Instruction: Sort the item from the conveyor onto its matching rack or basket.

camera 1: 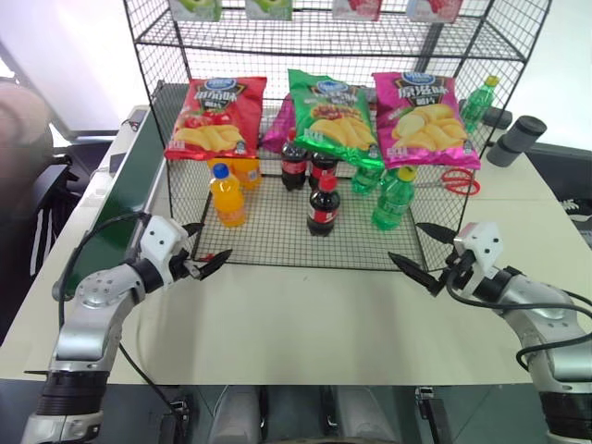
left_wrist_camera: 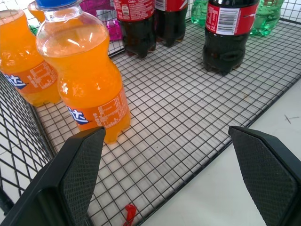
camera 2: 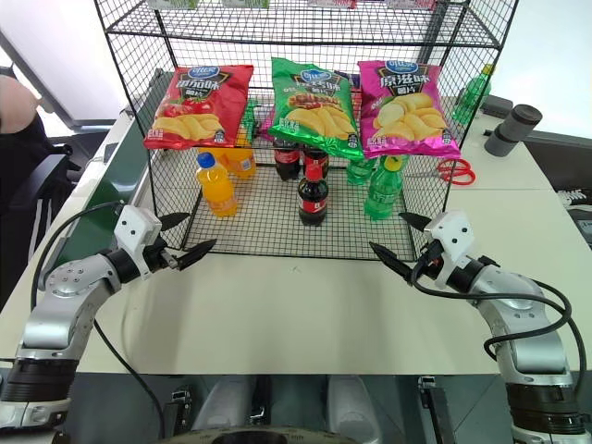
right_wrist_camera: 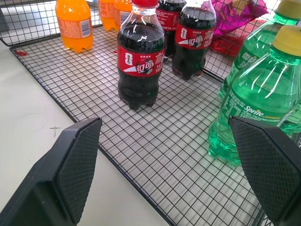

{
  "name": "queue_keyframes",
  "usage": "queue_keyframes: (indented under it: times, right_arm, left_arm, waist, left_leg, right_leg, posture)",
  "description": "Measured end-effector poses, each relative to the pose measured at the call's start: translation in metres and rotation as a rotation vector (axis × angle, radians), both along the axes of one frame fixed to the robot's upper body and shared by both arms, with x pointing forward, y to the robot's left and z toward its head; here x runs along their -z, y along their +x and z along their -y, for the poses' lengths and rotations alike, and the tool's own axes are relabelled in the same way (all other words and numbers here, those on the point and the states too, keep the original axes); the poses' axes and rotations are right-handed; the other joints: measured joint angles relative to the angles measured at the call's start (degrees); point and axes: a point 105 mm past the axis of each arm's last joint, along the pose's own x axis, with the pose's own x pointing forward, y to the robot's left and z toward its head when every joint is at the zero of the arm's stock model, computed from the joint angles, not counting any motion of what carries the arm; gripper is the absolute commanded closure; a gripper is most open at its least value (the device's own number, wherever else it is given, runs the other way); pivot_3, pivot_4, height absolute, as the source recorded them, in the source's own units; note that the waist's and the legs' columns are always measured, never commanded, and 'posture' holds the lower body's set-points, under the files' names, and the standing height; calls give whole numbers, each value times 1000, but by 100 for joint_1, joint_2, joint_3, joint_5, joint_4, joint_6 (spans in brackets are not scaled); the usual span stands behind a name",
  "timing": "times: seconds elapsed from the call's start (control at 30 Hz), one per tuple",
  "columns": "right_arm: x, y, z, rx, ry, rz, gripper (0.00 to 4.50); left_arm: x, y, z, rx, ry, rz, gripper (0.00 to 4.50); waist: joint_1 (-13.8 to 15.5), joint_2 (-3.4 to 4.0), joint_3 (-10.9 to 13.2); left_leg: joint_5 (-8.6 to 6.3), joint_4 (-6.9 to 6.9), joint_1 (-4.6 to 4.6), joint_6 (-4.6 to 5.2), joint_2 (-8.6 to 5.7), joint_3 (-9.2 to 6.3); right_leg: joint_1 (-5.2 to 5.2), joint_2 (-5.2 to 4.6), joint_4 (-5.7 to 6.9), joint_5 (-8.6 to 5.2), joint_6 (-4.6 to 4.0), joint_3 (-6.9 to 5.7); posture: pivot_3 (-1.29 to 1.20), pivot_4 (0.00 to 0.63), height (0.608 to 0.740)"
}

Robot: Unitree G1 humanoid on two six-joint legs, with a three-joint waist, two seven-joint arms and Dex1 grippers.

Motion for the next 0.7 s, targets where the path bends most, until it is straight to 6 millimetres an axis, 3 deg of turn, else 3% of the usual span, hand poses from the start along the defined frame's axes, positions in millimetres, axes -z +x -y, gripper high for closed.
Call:
queue_keyframes:
  times: [0.7]
  right_arm:
    - [11,-3,-4,1,8,-29,30]
  left_arm:
    - [8,-7,-1,-6,3,-24,0]
  waist:
    - [-2,0,0]
  left_leg:
    - [0,1,1,0,0,-1]
  right_leg:
    - [0,-4,3,0,0,0]
  posture:
    - [0,150,740]
